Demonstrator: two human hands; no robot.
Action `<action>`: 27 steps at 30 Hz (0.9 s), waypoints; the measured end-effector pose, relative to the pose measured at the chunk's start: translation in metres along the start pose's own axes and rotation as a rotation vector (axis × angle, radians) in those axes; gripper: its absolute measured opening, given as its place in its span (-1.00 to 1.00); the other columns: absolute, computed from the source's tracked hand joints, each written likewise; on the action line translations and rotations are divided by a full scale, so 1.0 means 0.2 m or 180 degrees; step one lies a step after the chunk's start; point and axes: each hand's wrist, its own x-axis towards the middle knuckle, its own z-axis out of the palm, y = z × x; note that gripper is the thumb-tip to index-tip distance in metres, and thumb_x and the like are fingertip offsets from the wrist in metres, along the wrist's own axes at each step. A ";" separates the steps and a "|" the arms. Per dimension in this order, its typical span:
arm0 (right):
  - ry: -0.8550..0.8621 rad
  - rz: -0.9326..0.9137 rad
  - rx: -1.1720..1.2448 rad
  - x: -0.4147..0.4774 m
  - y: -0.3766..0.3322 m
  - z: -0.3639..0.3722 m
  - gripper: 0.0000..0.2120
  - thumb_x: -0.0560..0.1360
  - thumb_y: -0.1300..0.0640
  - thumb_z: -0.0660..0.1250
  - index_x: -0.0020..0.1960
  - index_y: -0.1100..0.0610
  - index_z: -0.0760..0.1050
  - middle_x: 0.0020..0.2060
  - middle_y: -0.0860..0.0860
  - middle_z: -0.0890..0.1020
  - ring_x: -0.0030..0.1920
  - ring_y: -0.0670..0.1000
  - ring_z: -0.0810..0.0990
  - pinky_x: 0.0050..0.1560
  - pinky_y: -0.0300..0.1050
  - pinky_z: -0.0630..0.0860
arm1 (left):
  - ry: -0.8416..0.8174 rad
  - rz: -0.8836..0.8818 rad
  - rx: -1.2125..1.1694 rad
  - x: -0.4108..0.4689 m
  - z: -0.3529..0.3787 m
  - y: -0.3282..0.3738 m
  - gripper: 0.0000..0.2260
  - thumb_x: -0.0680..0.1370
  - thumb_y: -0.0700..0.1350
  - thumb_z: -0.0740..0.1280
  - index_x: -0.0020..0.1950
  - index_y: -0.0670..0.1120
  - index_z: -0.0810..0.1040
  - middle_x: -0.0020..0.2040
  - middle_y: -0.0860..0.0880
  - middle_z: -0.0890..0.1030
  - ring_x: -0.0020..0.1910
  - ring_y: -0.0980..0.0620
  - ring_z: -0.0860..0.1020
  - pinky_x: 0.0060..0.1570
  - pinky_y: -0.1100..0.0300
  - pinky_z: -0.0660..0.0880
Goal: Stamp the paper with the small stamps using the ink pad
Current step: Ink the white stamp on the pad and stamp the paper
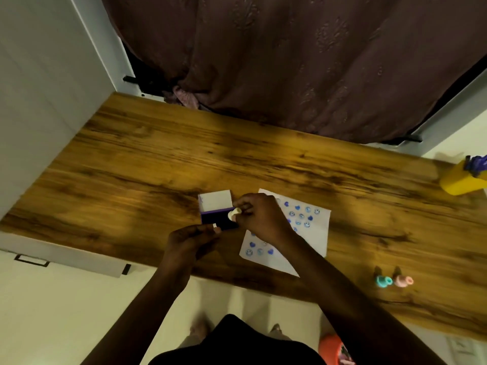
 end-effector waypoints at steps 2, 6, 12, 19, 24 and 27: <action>0.0199 0.0191 0.0077 -0.07 0.09 -0.08 -0.70 0.42 0.08 0.60 0.14 0.07 0.71 0.02 -0.02 0.77 0.01 -0.08 0.73 0.05 -0.16 0.66 | -0.0098 -0.0044 0.0020 0.01 0.04 -0.02 -0.66 0.34 -0.10 0.61 0.08 -0.15 0.75 0.10 -0.18 0.77 0.11 -0.15 0.74 -0.04 0.12 0.70; 0.0639 0.0507 -0.0115 -0.23 0.29 -0.25 -0.76 0.43 0.11 0.61 0.07 0.08 0.71 0.01 -0.03 0.77 -0.03 -0.14 0.70 -0.03 -0.38 0.55 | -0.0165 -0.0018 0.0097 0.01 0.14 -0.06 -0.64 0.25 -0.06 0.65 0.00 -0.10 0.76 0.06 -0.19 0.77 0.08 -0.17 0.75 -0.06 0.09 0.70; 0.0834 0.0908 -0.0797 -0.37 0.52 -0.39 -0.79 0.53 0.14 0.48 0.16 0.09 0.71 0.10 0.02 0.77 0.08 0.03 0.75 0.08 -0.21 0.55 | -0.0362 -0.0100 0.0049 0.03 0.27 -0.11 -0.69 0.20 -0.05 0.68 -0.11 -0.03 0.75 0.01 -0.21 0.77 0.03 -0.22 0.76 -0.06 0.01 0.71; 0.0646 0.0934 -0.1141 -0.38 0.60 -0.36 -0.76 0.60 0.03 0.39 0.22 0.05 0.68 0.20 0.03 0.72 0.17 0.08 0.70 0.15 -0.12 0.58 | -0.0337 -0.0157 0.0198 0.04 0.35 -0.15 -0.79 0.28 -0.12 0.65 -0.13 -0.04 0.76 0.02 -0.22 0.77 0.04 -0.24 0.75 -0.03 -0.05 0.71; 0.0564 0.0880 -0.1232 -0.36 0.60 -0.35 -0.75 0.60 0.05 0.40 0.25 0.03 0.66 0.25 0.01 0.70 0.20 0.05 0.69 0.13 -0.19 0.54 | -0.0336 -0.0173 0.0276 0.04 0.36 -0.16 -0.84 0.33 -0.15 0.61 -0.12 -0.03 0.77 0.02 -0.20 0.78 0.03 -0.23 0.76 -0.01 -0.04 0.72; 0.0488 0.0867 -0.1265 -0.35 0.59 -0.34 -0.74 0.60 0.06 0.40 0.27 0.03 0.65 0.27 0.00 0.70 0.22 0.05 0.68 0.15 -0.17 0.56 | -0.0345 -0.0166 0.0265 0.04 0.35 -0.16 -0.76 0.26 -0.09 0.65 -0.11 -0.07 0.76 0.03 -0.21 0.78 0.04 -0.24 0.76 -0.04 -0.02 0.71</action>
